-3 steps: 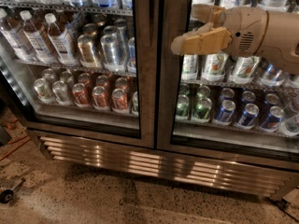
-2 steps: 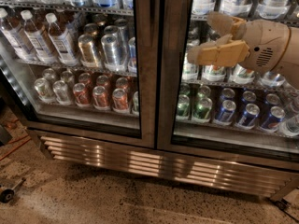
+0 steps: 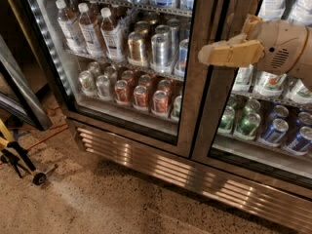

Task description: Open right fridge door

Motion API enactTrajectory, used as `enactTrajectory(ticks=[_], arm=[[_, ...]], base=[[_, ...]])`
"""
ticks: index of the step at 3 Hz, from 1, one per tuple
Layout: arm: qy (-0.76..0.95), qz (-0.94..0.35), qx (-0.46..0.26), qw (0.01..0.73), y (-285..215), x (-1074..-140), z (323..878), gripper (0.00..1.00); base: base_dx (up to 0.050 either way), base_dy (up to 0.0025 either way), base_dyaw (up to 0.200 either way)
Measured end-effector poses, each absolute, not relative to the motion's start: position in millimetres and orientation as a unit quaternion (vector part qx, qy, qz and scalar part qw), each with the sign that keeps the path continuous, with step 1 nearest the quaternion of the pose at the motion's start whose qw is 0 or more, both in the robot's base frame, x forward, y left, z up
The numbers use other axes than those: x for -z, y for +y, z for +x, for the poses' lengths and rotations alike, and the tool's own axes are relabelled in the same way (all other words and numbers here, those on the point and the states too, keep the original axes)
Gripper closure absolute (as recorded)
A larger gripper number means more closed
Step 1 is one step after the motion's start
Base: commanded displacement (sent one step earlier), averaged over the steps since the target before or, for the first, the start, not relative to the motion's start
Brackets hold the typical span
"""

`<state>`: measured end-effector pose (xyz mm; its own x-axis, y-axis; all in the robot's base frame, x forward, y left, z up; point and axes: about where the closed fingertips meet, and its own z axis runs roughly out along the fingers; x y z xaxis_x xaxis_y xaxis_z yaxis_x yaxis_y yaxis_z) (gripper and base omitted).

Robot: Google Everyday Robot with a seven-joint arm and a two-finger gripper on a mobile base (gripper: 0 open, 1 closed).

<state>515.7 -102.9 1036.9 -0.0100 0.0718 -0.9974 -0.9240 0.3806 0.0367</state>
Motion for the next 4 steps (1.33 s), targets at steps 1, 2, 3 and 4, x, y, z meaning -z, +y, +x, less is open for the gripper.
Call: enactTrajectory(ticks=[1, 2, 3, 4], arm=[[0.576, -0.37, -0.416, 0.599, -102.9, -1037.0, 515.7, 0.19], [0.576, -0.37, -0.416, 0.599, -102.8, -1037.0, 515.7, 0.42], [0.576, -0.37, -0.416, 0.599, -102.8, -1037.0, 515.7, 0.65], [0.576, -0.37, -0.416, 0.599, -102.8, -1037.0, 515.7, 0.88]], base=[[0.0, 0.0, 0.0], [0.0, 0.0, 0.0], [0.0, 0.0, 0.0], [0.0, 0.0, 0.0]])
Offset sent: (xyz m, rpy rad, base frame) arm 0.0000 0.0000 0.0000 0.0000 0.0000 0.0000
